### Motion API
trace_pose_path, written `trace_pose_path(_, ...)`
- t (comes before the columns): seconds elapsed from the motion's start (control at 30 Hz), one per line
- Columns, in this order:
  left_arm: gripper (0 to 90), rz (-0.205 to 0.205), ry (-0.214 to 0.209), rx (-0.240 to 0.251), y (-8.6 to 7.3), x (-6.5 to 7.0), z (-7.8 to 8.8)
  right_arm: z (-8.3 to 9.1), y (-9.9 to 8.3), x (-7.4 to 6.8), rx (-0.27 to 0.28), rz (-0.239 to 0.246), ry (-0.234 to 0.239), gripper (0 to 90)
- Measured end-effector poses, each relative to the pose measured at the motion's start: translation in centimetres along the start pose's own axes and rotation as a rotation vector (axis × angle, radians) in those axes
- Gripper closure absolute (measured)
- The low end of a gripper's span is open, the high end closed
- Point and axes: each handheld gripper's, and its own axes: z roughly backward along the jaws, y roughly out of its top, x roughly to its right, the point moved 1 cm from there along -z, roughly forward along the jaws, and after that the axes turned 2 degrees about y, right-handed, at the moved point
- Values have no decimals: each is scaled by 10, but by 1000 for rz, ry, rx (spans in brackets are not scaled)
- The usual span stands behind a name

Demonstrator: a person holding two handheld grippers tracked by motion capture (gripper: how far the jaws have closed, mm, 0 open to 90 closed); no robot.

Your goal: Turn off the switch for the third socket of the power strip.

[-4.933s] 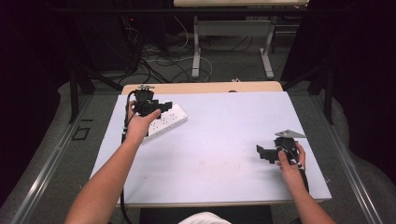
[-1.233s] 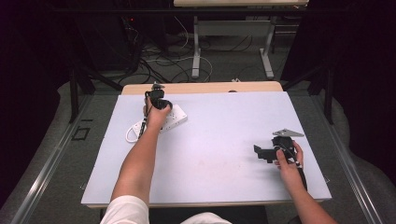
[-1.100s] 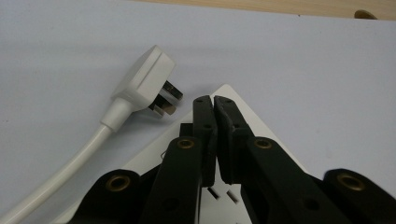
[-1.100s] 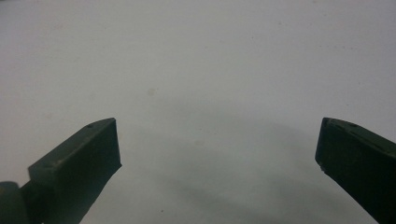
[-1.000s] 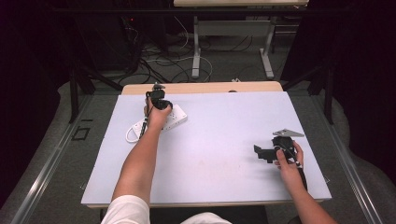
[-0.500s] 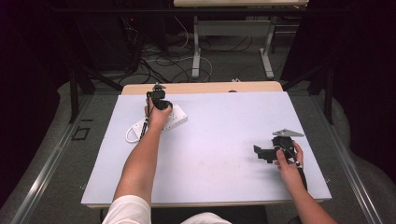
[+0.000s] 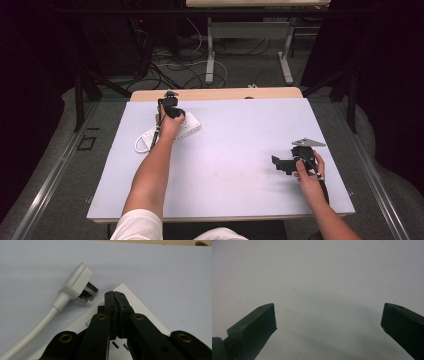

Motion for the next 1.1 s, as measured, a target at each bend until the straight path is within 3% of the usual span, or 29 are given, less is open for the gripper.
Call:
trace_pose_path(0.47, 867, 6, 5, -12, 0, 0, 2, 0, 0, -1, -1, -1, -4, 0)
trace_pose_path(1.1, 725, -42, 10, -1, 2, 5, 13, -1, 1, -3, -2, 4, 3, 0)
